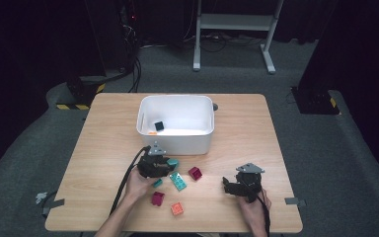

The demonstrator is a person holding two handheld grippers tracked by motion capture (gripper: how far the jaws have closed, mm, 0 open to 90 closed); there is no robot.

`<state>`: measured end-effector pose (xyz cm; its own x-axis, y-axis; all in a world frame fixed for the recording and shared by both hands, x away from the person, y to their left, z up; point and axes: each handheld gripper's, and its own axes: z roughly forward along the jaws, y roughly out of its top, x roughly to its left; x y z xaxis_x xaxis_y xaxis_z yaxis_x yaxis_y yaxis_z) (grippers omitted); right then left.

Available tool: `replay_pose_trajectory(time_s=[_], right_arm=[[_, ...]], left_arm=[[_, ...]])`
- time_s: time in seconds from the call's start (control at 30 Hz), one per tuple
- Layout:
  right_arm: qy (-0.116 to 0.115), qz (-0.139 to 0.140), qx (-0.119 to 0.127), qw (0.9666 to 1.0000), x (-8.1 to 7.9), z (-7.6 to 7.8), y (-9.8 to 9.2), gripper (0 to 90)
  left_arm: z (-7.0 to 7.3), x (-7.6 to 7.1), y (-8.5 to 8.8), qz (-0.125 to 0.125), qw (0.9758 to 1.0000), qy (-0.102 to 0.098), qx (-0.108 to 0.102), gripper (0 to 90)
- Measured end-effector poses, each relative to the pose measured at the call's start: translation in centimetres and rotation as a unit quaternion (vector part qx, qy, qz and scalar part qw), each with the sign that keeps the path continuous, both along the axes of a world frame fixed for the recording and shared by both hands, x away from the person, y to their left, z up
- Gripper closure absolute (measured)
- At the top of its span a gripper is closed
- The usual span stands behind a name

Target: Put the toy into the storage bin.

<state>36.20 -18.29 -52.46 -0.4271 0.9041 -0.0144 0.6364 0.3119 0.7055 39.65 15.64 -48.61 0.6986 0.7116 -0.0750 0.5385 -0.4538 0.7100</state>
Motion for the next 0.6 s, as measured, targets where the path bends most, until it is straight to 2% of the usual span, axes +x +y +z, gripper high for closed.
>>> replay_pose_trajectory(time_s=[0.1,0.33,0.5,0.6], right_arm=[[0.0,0.0,0.0,1.0,0.0,0.0,0.0,13.7],[0.0,0.0,0.0,1.0,0.0,0.0,0.0,13.7],[0.0,0.0,0.0,1.0,0.0,0.0,0.0,13.7],[0.0,0.0,0.0,1.0,0.0,0.0,0.0,13.7]], left_arm=[[0.3,-0.2,0.3,-0.002,1.0,0.001,-0.007,58.7],[1.0,-0.8,0.8,-0.006,1.0,-0.002,-0.005,58.7],[1.5,-1.0,1.3,-0.004,0.9998,0.001,-0.019,58.7],[1.7,-1.1,1.6,-0.001,0.9998,0.002,-0.019,58.7]])
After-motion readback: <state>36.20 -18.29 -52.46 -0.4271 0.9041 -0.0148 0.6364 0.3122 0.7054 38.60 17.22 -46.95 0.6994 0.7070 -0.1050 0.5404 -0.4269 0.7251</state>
